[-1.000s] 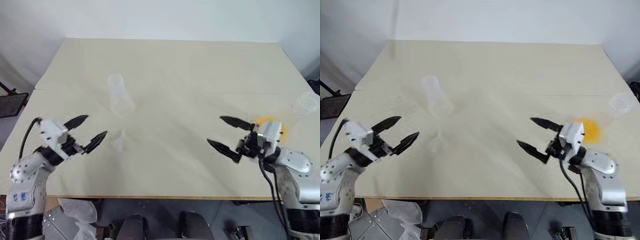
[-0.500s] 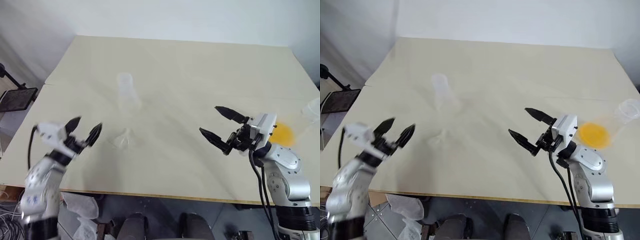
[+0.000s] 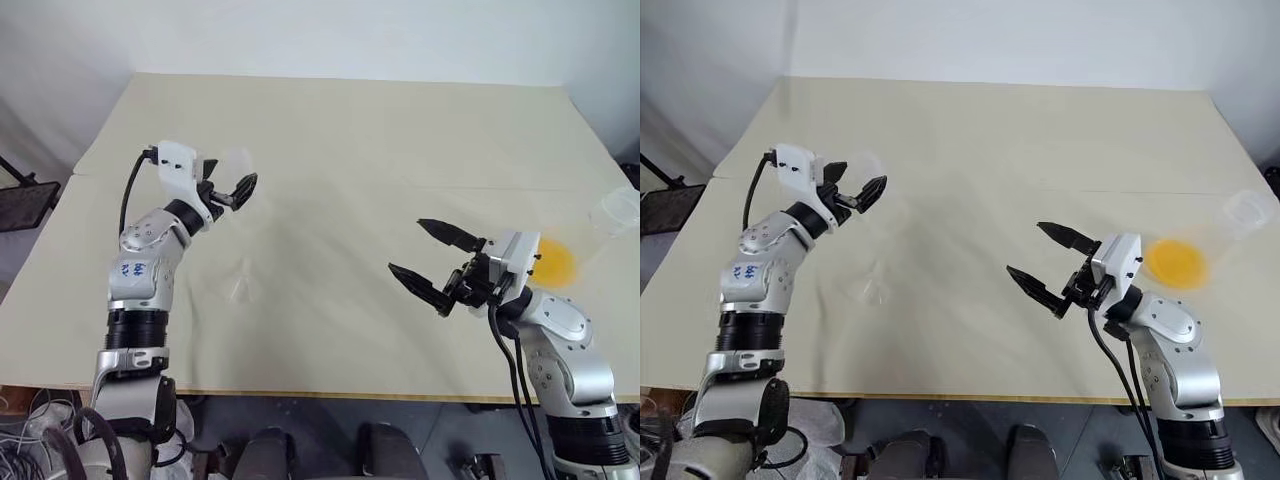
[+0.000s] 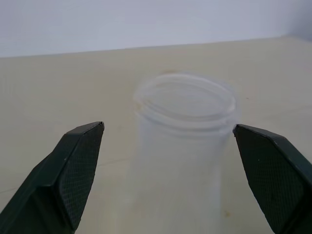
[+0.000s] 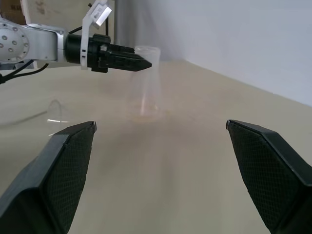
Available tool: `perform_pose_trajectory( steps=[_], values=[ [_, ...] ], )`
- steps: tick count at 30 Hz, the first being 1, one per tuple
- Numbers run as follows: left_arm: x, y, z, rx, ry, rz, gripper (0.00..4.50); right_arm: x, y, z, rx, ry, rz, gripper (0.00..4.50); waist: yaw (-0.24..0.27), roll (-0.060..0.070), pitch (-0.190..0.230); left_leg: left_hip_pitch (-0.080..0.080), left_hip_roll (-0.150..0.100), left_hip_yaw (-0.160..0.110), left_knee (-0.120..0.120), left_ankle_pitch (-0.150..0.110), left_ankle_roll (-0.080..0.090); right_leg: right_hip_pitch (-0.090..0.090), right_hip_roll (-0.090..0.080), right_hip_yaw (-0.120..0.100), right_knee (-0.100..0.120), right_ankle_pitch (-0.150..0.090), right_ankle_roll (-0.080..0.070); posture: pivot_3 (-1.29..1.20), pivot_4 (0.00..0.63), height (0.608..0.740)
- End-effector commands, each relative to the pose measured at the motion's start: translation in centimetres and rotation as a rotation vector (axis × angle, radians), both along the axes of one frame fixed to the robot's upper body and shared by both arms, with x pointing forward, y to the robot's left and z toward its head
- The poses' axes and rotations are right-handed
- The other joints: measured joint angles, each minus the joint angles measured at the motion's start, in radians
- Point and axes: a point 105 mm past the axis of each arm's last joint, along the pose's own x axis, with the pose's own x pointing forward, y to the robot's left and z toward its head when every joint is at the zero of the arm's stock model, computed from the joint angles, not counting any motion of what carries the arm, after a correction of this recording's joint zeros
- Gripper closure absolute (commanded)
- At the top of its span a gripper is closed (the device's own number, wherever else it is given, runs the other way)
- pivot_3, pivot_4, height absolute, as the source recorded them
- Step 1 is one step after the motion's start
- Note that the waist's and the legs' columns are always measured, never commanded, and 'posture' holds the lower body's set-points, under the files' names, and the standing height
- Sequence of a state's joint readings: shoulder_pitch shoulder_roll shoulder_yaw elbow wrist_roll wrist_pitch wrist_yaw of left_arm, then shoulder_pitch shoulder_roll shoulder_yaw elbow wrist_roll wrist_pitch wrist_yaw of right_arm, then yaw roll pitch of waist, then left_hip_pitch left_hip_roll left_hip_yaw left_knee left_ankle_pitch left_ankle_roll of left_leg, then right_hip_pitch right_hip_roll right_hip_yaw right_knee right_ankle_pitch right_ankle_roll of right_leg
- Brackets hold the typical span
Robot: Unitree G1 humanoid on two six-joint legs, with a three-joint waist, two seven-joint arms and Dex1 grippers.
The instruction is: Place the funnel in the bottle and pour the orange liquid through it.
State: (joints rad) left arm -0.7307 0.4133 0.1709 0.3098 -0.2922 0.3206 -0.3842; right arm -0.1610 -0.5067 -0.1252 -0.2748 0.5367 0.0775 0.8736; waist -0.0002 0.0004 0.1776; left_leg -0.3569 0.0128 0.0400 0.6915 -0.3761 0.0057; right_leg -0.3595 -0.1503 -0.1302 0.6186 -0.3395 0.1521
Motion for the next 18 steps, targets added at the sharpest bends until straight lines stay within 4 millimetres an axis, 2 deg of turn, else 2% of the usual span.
perform_pose_trajectory(
  steps=[1, 2, 5, 9, 10, 12, 14, 16, 18],
  values=[
    [1.1, -0.7, 1.1, 0.036, -0.029, -0.001, 0.0, -0.7, 0.4, 0.8, 0.024, -0.034, 0.009, 0.02, 0.002, 0.0, 0.0, 0.0, 0.0, 0.0, 0.0, 0.0, 0.0, 0.0, 0.0, 0.0, 0.0, 0.0, 0.0, 0.0, 0.15, 0.74],
    [1.3, -0.8, 1.1, 0.039, -0.021, -0.003, 0.0, -0.7, 0.4, 0.8, 0.026, -0.034, 0.007, 0.02, 0.002, 0.0, 0.0, -0.001, 0.0, 0.0, 0.001, 0.0, 0.0, 0.0, 0.0, -0.001, 0.0, 0.0, 0.0, 0.0, 0.15, 0.74],
    [1.5, -1.0, 1.4, 0.031, -0.029, -0.024, 0.62, -0.7, 0.4, 0.8, 0.028, -0.036, 0.001, 0.0, 0.001, 0.0, 0.0, -0.002, 0.0, 0.001, 0.001, 0.0, 0.0, 0.0, 0.0, -0.001, 0.0, 0.0, 0.0, 0.0, 0.15, 0.74],
    [1.5, -1.3, 1.5, 0.04, -0.033, -0.048, 1.88, -0.8, 0.3, 0.8, 0.032, -0.038, -0.013, 0.0, 0.0, 0.0, 0.0, -0.002, 0.0, 0.0, 0.001, 0.0, 0.0, 0.0, 0.0, -0.002, 0.0, 0.0, 0.0, 0.0, 0.15, 0.74],
    [1.4, -1.7, 1.8, 0.035, -0.046, -0.073, 2.05, -0.8, 0.2, 0.8, 0.031, -0.039, -0.021, 0.0, 0.001, 0.0, 0.0, -0.002, 0.0, 0.0, 0.001, 0.0, 0.0, 0.0, 0.0, -0.002, 0.0, 0.0, 0.0, 0.0, 0.15, 0.74],
    [1.1, -2.2, 2.2, 0.031, -0.067, -0.108, 2.05, -0.9, 0.0, 0.8, 0.029, -0.041, -0.031, 0.0, 0.001, 0.0, 0.0, -0.002, 0.0, 0.0, 0.001, 0.0, 0.0, 0.0, 0.0, -0.002, 0.0, 0.0, 0.0, 0.0, 0.15, 0.74],
    [0.3, -3.6, 3.2, 0.029, -0.133, -0.198, 2.05, -0.9, -0.5, 0.8, 0.023, -0.048, -0.058, 0.0, 0.002, 0.0, 0.0, -0.002, 0.0, 0.0, 0.002, 0.0, 0.0, 0.0, 0.0, -0.002, 0.0, 0.0, 0.0, 0.0, 0.15, 0.74],
    [-1.3, -7.5, 4.5, 0.087, -0.224, -0.409, 2.05, -1.4, -2.3, 0.9, -0.004, -0.051, -0.131, 0.0, 0.011, 0.0, 0.0, -0.003, 0.0, 0.001, 0.003, 0.0, 0.0, 0.0, 0.0, -0.003, 0.001, 0.0, 0.0, 0.0, 0.15, 0.74],
    [-2.6, -10.8, 4.7, 0.145, -0.255, -0.585, 2.05, -2.0, -4.2, 0.5, -0.038, -0.043, -0.204, 0.0, 0.028, -0.001, 0.0, -0.009, -0.001, -0.001, 0.006, 0.0, 0.0, -0.002, 0.0, -0.004, 0.0, 0.0, 0.0, 0.0, 0.15, 0.74]
  ],
)
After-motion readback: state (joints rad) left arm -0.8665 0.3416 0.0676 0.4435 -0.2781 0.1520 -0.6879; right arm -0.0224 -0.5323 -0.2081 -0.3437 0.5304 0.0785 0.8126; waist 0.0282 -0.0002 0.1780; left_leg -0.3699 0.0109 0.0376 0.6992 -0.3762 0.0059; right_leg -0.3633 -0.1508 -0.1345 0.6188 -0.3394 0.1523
